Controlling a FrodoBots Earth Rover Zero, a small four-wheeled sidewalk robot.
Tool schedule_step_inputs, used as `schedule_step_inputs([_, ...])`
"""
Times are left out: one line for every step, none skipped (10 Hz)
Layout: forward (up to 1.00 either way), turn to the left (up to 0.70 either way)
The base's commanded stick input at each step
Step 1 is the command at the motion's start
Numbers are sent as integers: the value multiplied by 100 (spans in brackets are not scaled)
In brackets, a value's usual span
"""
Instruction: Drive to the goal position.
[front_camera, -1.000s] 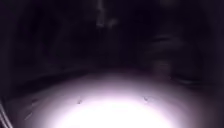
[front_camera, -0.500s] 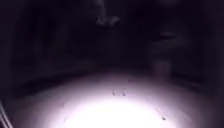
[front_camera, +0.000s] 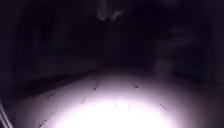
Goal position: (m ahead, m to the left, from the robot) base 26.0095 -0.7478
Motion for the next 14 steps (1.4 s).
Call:
schedule_step_inputs([100,0])
schedule_step_inputs([100,-13])
schedule_step_inputs([100,-27])
schedule_step_inputs([100,-27])
schedule_step_inputs([100,-27])
schedule_step_inputs([100,-27])
schedule_step_inputs([100,-27])
schedule_step_inputs([100,-22])
schedule_step_inputs([100,0])
schedule_step_inputs([100,0])
schedule_step_inputs([100,0])
schedule_step_inputs([100,0])
schedule_step_inputs([100,0])
schedule_step_inputs([100,0])
